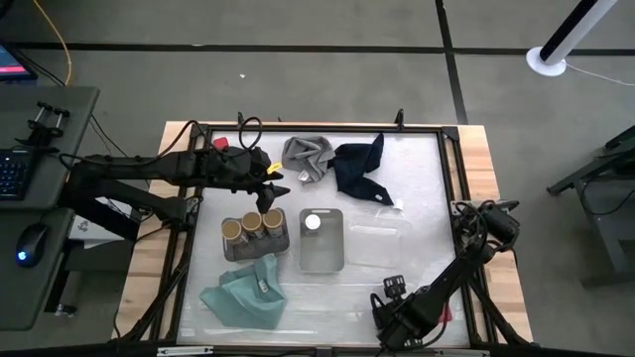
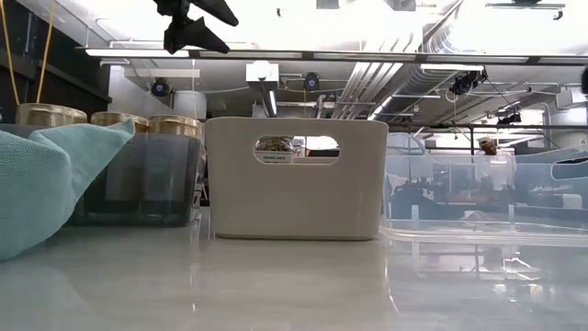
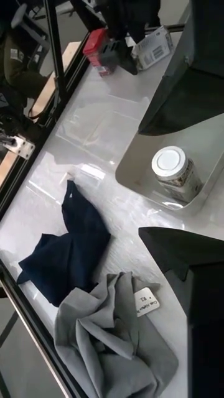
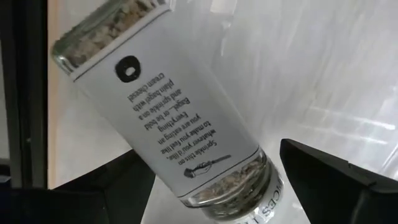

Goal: Sort spices by type
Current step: Put the white seasoning bottle into the gray bin

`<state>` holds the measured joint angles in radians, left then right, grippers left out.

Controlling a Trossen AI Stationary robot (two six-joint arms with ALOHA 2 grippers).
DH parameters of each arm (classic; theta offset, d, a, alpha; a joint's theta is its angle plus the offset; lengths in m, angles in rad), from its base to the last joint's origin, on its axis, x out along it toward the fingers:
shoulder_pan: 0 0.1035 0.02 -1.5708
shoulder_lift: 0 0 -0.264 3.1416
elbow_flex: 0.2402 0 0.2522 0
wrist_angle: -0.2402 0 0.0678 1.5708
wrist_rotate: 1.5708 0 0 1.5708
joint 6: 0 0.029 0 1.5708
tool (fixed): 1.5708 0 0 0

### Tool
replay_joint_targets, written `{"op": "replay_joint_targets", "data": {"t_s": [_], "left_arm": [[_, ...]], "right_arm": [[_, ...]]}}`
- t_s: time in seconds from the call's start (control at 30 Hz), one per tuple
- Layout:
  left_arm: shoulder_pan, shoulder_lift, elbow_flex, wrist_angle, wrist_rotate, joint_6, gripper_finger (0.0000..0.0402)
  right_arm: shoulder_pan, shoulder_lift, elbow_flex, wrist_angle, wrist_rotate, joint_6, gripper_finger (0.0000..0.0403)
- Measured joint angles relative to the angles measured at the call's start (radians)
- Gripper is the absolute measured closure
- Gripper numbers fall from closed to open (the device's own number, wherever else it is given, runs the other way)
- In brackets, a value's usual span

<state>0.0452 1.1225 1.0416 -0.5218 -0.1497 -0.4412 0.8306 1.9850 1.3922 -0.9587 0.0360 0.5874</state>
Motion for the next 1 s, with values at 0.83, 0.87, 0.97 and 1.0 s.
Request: {"op": "replay_joint_targets", "data": {"t_s": [0.83,0.87,0.97,1.0], "left_arm": [[-0.169,0.045,0.000,0.337,-0.009,0.229,0.0163],[-0.191,0.063,0.002,0.377,-0.016,0.308,0.0163],[-0.243,0.132,0.041,0.415,-0.053,0.556,0.0163],[-0.257,0.158,0.062,0.415,-0.068,0.632,0.0163]], "right_arm": [[-0.058,-0.221,0.190,-0.421,0.192,0.094,0.0207],[-0.076,-0.244,0.206,-0.449,0.245,0.110,0.0207],[-0.154,-0.297,0.247,-0.469,0.355,0.128,0.0207],[-0.185,-0.310,0.255,-0.455,0.382,0.123,0.0207]]}}
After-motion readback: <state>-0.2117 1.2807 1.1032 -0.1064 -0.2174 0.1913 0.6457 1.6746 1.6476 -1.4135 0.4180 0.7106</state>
